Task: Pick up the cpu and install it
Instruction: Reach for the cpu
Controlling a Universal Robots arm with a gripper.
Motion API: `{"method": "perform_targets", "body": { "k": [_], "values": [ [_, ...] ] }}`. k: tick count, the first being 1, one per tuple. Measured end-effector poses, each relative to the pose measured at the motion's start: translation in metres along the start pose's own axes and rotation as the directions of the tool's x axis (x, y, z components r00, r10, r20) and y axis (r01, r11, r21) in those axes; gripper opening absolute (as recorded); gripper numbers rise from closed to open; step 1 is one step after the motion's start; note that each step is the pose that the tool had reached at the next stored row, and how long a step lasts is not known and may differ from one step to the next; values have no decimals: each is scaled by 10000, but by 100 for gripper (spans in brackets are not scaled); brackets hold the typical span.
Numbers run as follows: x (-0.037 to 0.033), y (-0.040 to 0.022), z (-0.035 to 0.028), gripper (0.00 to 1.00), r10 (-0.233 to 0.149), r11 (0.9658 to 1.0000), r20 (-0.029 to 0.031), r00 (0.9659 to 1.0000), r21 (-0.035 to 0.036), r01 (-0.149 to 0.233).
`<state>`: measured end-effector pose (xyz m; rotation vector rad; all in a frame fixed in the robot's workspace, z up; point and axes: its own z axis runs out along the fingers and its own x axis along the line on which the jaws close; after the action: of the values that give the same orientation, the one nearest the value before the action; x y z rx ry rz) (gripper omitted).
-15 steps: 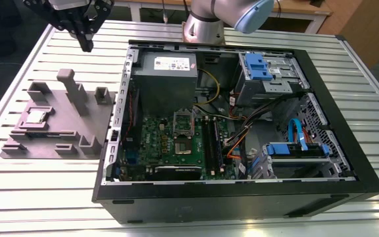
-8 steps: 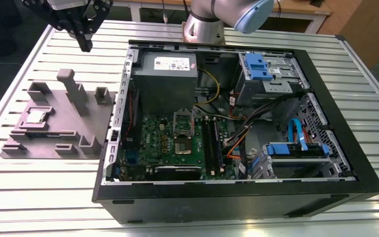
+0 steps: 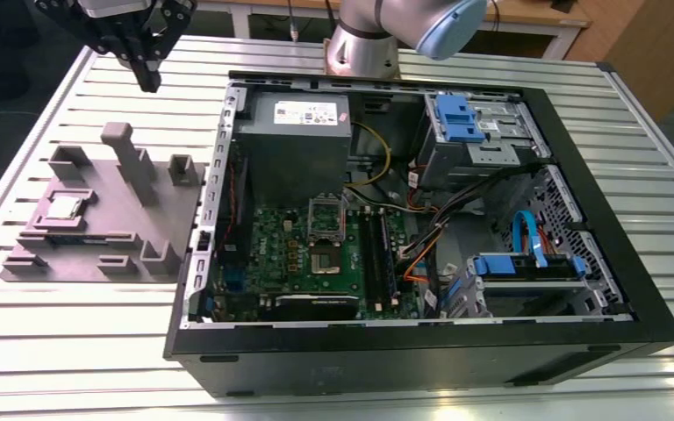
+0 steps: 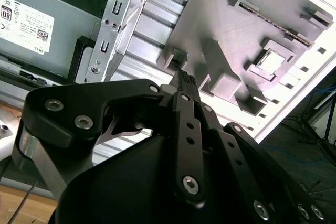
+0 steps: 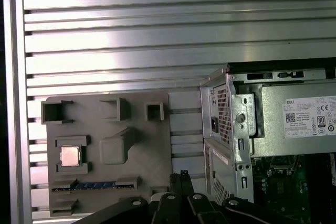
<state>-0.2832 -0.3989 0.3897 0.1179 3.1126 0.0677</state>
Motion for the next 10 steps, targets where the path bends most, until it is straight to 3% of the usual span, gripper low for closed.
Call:
{"method": "perform_targets", "body": {
  "k": [10],
  "values": [
    [16, -1, 0, 10, 1, 10000, 0, 10000, 0, -1]
  ]
}}
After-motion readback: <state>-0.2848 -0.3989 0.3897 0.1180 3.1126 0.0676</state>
